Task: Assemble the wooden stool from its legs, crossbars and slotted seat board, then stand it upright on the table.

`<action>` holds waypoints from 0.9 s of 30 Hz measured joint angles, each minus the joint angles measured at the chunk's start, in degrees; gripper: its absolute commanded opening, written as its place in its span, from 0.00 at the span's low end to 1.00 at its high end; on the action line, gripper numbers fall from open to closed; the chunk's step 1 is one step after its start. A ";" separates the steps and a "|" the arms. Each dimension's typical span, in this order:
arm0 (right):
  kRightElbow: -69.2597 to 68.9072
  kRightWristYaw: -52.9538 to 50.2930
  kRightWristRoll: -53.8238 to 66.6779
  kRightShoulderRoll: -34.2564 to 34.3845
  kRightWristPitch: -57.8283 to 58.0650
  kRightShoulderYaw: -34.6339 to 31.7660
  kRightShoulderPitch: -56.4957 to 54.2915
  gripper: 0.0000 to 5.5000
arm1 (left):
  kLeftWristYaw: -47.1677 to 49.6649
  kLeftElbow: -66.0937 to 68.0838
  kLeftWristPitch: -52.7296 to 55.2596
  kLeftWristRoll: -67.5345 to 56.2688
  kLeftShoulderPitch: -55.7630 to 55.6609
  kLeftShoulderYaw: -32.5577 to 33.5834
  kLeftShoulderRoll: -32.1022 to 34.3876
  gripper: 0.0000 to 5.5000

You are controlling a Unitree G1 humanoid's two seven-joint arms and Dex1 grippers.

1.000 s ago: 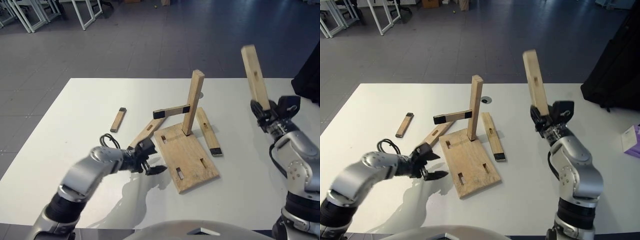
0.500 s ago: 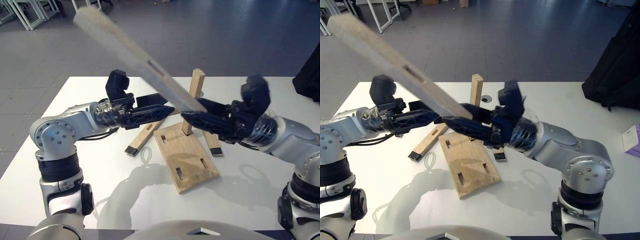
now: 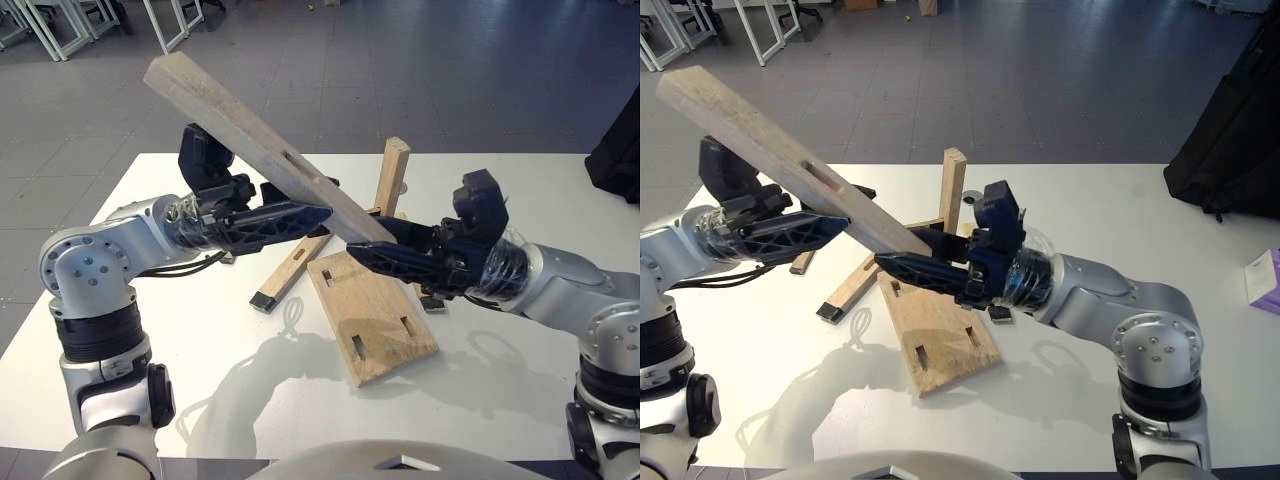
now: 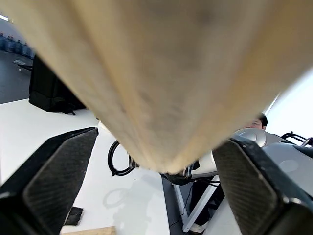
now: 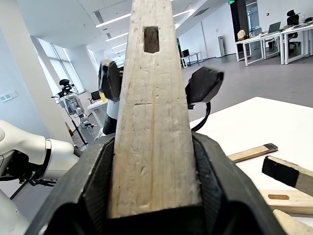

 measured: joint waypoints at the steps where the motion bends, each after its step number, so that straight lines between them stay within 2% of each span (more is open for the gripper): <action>1: -0.06 0.03 -0.03 0.00 -0.20 0.50 0.11 0.37 | 0.09 0.40 0.08 -1.14 0.00 0.04 0.00 0.64; 7: -0.55 1.28 -0.62 -1.35 -1.05 2.18 0.45 0.37 | 0.71 2.27 1.12 -8.85 -0.04 0.58 0.71 0.44; 12: -0.47 1.68 -0.67 -1.69 -1.50 2.91 0.45 0.37 | 3.32 2.79 1.89 -11.55 -0.04 0.25 1.70 0.42; 14: -0.42 1.39 -0.57 -1.89 -1.53 2.99 0.44 0.48 | 4.27 3.02 1.86 -12.08 -0.04 -0.01 1.70 0.41; 19: 0.83 -0.96 5.15 -2.61 -1.00 2.49 0.57 0.64 | 4.95 3.52 -0.33 -12.60 -0.04 0.19 1.69 0.38; 22: 1.40 -1.17 8.00 -6.11 -1.12 -1.39 1.60 0.74 | 4.32 4.17 -3.15 -9.28 0.12 1.58 2.30 0.37; 27: 0.49 -0.78 9.39 -12.15 -1.40 -7.84 9.35 0.88 | 2.11 4.13 -10.13 -0.31 5.04 4.53 4.63 0.37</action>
